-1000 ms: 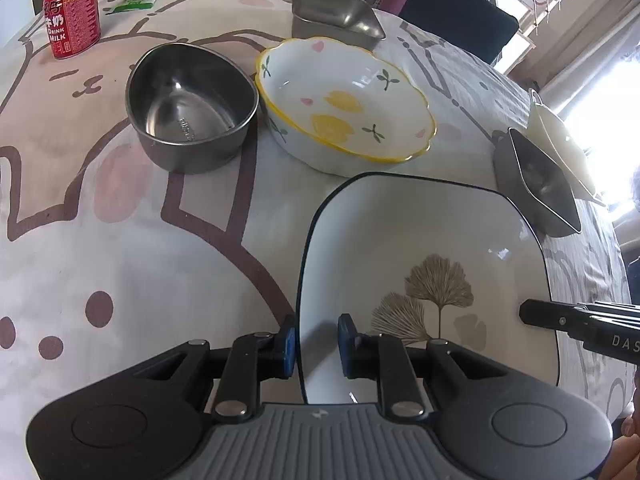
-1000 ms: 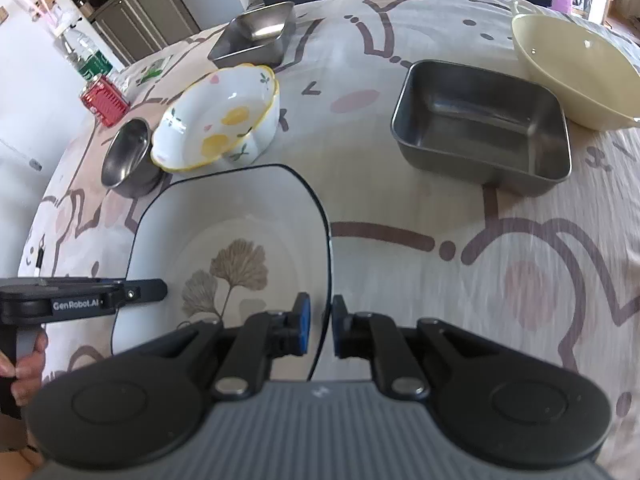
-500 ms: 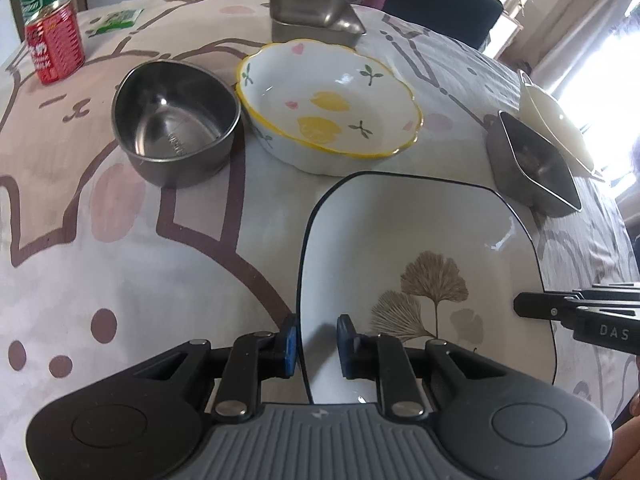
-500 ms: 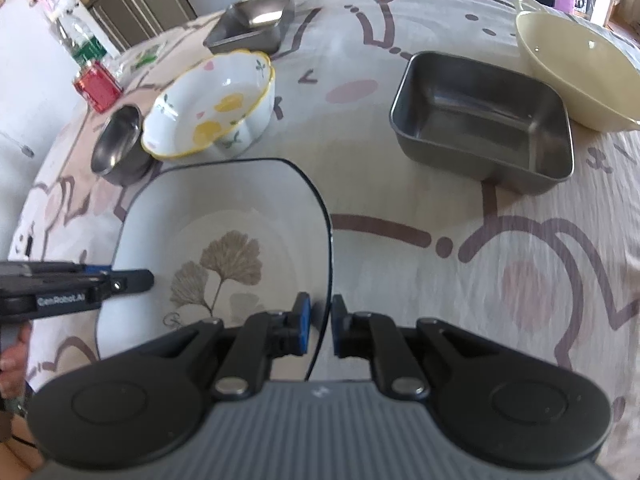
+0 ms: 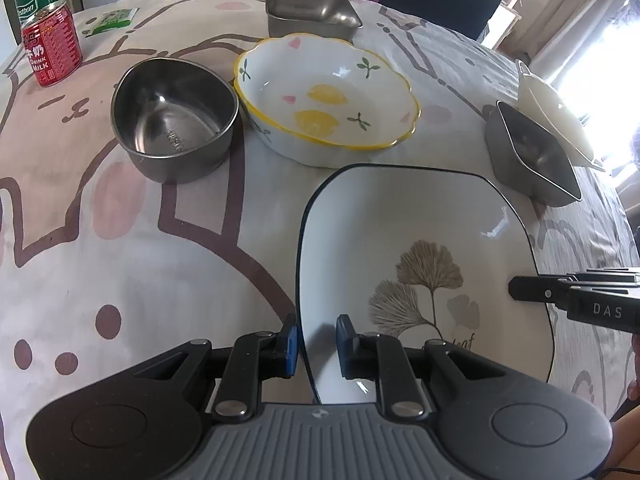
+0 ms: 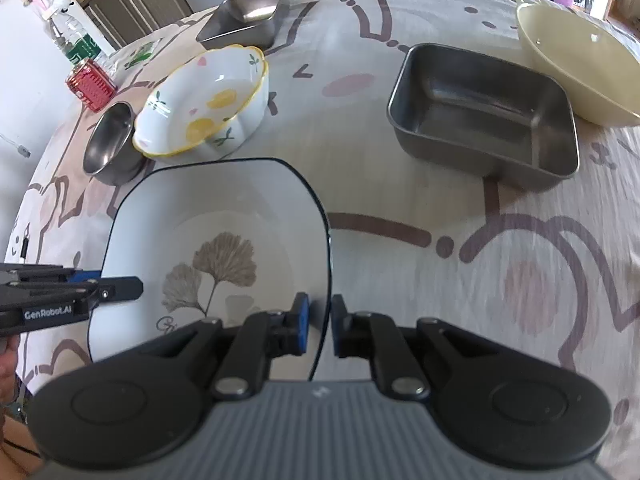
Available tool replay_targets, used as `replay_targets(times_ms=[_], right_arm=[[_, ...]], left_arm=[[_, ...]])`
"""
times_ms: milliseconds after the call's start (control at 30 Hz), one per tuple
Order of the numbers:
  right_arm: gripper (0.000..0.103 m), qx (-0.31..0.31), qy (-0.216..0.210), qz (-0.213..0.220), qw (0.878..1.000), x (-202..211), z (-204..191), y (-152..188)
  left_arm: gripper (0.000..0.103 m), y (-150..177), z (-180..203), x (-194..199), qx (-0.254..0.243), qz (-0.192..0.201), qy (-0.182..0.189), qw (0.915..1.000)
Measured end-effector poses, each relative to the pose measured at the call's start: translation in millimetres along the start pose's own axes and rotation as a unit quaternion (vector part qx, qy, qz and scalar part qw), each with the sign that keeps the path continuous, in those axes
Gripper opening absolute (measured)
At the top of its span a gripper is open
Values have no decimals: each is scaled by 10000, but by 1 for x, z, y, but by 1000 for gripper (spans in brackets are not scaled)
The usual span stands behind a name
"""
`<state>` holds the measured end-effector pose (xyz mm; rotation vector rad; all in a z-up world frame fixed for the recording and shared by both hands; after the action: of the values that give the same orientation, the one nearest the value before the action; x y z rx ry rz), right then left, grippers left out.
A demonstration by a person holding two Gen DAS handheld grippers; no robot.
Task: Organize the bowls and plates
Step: 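Carry the white plate with the left tool and lower it onto the table, then open the left tool to release the white plate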
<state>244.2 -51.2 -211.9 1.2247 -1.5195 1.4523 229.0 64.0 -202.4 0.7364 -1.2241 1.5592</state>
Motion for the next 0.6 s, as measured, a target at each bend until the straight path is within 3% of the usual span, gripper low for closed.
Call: replay_targets(times_ms=[400,500,533,600], right_arm=[[16,12,-19,33,10000,1,0,2],[23,-56,-69,6,10000,1,-1,3],[30,-51,-93,-4,9999,2,-2,3],[40,-44,-112,27,9999,4,-4,5]], left_arm=[[22,3,1,2,3,-96,-29,9999],[24,3,2,1,15,-136,-42,9999],[26,4,2,0,22,-159,-37,9999],[42,6,2,0,25,-174,-33,9998]])
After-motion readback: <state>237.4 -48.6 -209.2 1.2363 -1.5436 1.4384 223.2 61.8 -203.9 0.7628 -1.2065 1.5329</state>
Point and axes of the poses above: each gripper's, at about its wrist camera, not at the fingertips, and x roughly against the way its jaws point, z to its right, y to its underside, the point moved 6 cm from there along -x, roughly the way its jaws point, and after that the axes turned 6 degrees about y, right-handed, at the moved point
